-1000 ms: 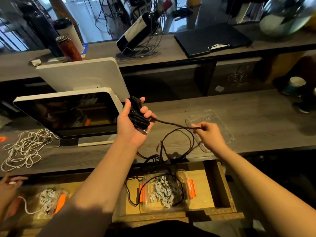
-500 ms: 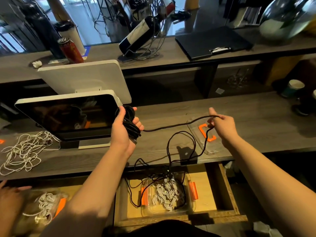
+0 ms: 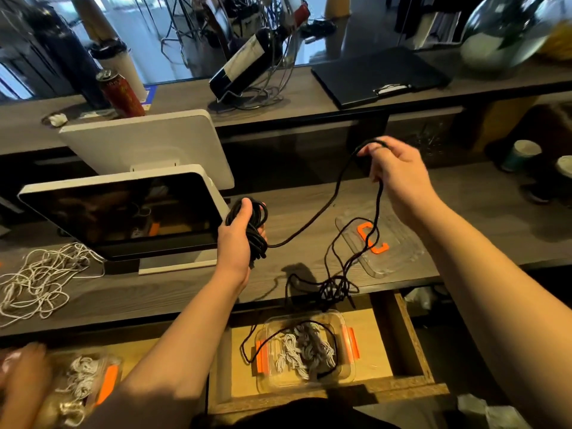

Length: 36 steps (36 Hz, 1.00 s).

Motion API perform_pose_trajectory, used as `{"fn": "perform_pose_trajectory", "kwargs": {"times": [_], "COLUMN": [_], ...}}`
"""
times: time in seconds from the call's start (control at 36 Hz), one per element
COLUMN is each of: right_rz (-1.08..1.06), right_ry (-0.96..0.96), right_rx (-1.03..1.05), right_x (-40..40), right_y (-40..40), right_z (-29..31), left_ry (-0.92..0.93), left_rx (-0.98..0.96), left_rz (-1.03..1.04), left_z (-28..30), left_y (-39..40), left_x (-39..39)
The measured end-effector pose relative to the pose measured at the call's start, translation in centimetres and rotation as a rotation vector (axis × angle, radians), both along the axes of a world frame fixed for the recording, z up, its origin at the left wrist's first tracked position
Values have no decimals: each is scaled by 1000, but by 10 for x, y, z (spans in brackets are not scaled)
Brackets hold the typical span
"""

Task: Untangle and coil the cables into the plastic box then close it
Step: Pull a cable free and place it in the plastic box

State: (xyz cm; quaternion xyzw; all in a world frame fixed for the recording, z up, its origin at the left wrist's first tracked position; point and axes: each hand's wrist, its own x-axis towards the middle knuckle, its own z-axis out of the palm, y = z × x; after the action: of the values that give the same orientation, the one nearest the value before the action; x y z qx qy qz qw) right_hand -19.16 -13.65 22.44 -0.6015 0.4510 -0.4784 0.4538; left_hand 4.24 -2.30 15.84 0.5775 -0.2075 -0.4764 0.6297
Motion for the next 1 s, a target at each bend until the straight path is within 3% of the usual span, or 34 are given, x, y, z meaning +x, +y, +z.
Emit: {"fn": "perform_pose_trajectory", "kwargs": {"times": [0.11,0.25,0.42,0.56,0.72,0.86,1.0], "right_rz": [5,-166,-210,-181,312,492,577], "right_ry": [-6,316,694,608,461,548,528], "right_rx": [-33,315,441,558,394,177,56], "right_x": [11,-5,-65,-85,-40,0,14], "right_y": [0,-4,-8,-8,0,5,7], "right_z": [-1,-76,-146,-160,-119,-89,-66], "left_ry": [-17,-112,-539,-749,-776,-773,-967], "left_rx": [-1,-7,28,99,144,143,253], "left_rz": [-12,101,137,-91,-333,-640,-831], "left_z": [2,11,18,11,-8,-4,3], "left_y": [-4,-8,-4,-7,-14,-27,-43], "left_x": [-1,0,15,26,1,-27,-44]}}
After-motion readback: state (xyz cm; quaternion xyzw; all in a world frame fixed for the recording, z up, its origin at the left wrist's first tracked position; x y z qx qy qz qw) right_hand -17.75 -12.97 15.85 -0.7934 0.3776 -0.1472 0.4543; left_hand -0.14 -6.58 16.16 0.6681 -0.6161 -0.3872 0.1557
